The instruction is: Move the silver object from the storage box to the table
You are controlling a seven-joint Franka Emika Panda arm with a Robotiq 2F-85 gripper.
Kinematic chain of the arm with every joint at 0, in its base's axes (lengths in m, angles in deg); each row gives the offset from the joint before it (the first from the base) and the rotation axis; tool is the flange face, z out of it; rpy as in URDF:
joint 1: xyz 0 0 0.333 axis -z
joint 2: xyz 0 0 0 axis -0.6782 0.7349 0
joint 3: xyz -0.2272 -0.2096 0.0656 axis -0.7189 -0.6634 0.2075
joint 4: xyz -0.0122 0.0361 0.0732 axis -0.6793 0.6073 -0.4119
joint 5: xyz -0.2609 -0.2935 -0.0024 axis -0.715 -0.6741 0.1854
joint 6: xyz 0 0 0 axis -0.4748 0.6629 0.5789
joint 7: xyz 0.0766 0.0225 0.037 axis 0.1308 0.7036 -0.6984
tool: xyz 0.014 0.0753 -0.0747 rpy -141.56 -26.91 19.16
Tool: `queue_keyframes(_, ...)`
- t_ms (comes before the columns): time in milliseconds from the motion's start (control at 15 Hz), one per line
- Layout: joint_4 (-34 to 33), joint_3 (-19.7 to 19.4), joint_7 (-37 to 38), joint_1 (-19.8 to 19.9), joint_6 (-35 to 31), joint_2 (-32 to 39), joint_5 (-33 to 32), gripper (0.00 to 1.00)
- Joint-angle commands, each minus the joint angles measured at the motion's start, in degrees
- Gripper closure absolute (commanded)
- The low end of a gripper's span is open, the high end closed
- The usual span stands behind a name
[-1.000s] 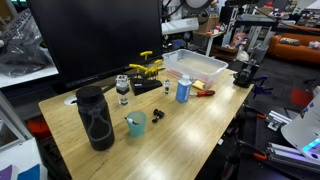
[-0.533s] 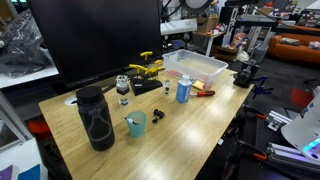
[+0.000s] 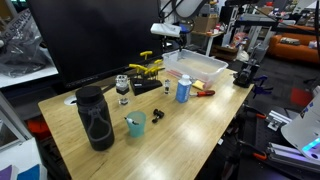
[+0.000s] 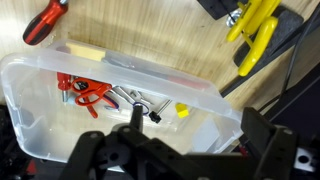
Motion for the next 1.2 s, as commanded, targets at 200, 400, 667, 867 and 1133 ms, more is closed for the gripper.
queue_keyframes(200, -5.99, -2.06, 8.17, 0.33, 0.41, 7.05, 0.56, 0.00)
queue_keyframes(400, -6.02, -1.99, 8.15, 0.10, 0.47, 6.89, 0.53, 0.00)
queue_keyframes(667, -5.94, -1.96, 8.13, 0.10, 0.48, 6.66, 0.52, 0.00)
queue_keyframes(867, -6.00, -2.07, 8.73, 0.34, -0.06, 6.77, 0.94, 0.00)
queue_keyframes(1133, -5.51, -4.00, 14.32, 1.80, -1.78, 5.96, 2.28, 0.00)
